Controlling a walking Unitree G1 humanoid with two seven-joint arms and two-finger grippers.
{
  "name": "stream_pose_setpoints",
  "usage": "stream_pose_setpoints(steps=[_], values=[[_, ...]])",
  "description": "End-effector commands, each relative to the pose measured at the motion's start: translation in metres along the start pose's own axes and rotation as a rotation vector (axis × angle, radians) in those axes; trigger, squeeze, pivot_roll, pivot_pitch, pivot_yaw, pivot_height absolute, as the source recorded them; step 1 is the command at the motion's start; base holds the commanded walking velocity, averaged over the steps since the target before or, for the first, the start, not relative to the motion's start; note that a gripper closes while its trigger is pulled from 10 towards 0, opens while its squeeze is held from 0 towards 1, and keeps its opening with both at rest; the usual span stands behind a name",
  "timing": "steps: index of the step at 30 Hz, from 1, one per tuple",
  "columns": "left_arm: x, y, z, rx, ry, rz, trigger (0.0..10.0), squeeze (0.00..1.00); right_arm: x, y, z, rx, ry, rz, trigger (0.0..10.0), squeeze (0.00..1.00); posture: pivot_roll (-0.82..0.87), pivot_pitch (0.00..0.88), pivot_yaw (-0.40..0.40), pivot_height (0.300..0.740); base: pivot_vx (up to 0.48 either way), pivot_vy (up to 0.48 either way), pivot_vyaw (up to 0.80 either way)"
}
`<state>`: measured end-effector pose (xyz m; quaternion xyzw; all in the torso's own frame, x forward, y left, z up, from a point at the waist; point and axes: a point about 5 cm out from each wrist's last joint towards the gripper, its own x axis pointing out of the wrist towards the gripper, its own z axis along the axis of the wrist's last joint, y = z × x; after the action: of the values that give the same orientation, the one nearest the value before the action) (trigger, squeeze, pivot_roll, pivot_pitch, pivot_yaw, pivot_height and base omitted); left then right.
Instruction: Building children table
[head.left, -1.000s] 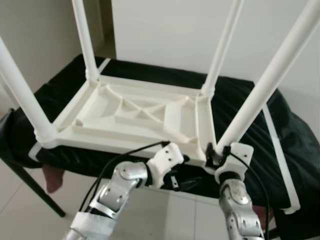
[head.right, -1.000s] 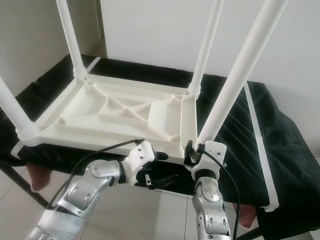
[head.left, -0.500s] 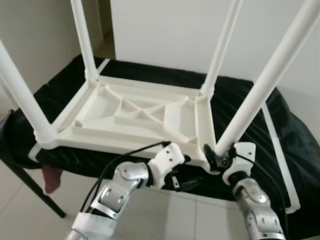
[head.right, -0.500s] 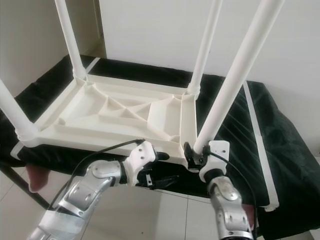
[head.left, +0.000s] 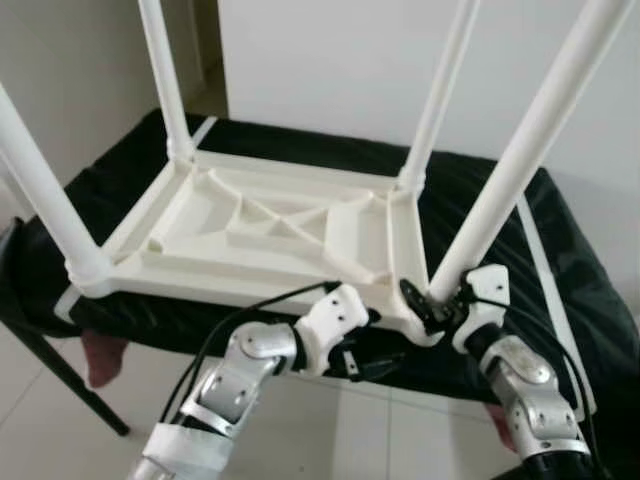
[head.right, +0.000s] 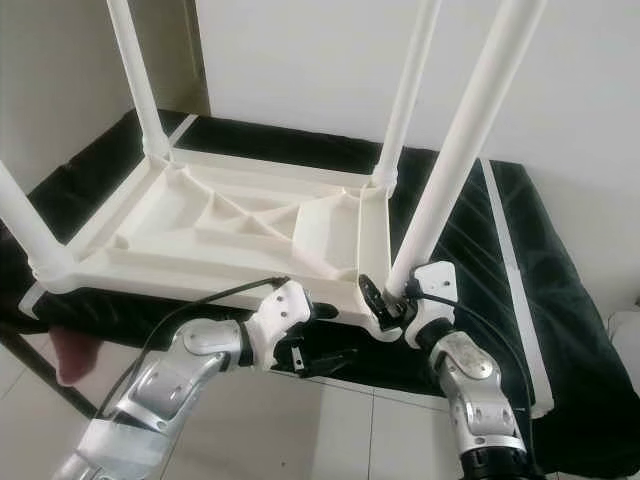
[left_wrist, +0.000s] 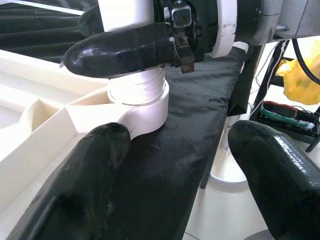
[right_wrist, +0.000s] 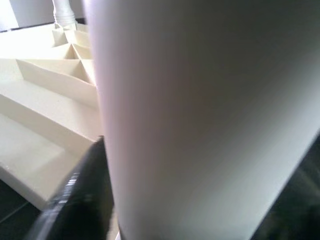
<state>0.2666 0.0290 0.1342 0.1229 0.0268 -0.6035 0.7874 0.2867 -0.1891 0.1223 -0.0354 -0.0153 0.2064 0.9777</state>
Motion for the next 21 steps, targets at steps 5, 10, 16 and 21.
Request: stream_pose_setpoints(steps=[5,10,16,21], values=[[-0.001,0.004,-0.001,-0.002,0.006,0.061,10.0,0.0,-0.001,0.003,-0.013,0.026,0.055,0.025,0.0,0.0,0.04,0.0,-0.062,0.74,0.0,0.0,0.0],[-0.001,0.004,0.0,0.0,0.005,0.058,10.0,0.0,-0.004,0.005,-0.018,0.039,0.064,0.023,0.0,0.0,0.03,0.0,-0.056,0.74,0.0,0.0,0.0],[0.0,0.004,0.0,0.001,0.004,0.054,10.0,0.0,-0.003,0.005,-0.021,0.052,0.075,-0.037,10.0,0.0,0.03,0.0,-0.055,0.74,0.0,0.0,0.0],[0.0,0.004,0.0,0.003,0.005,0.054,10.0,0.0,-0.002,0.007,-0.023,0.084,0.073,-0.116,10.0,0.0,0.03,0.0,-0.059,0.74,0.0,0.0,0.0]])
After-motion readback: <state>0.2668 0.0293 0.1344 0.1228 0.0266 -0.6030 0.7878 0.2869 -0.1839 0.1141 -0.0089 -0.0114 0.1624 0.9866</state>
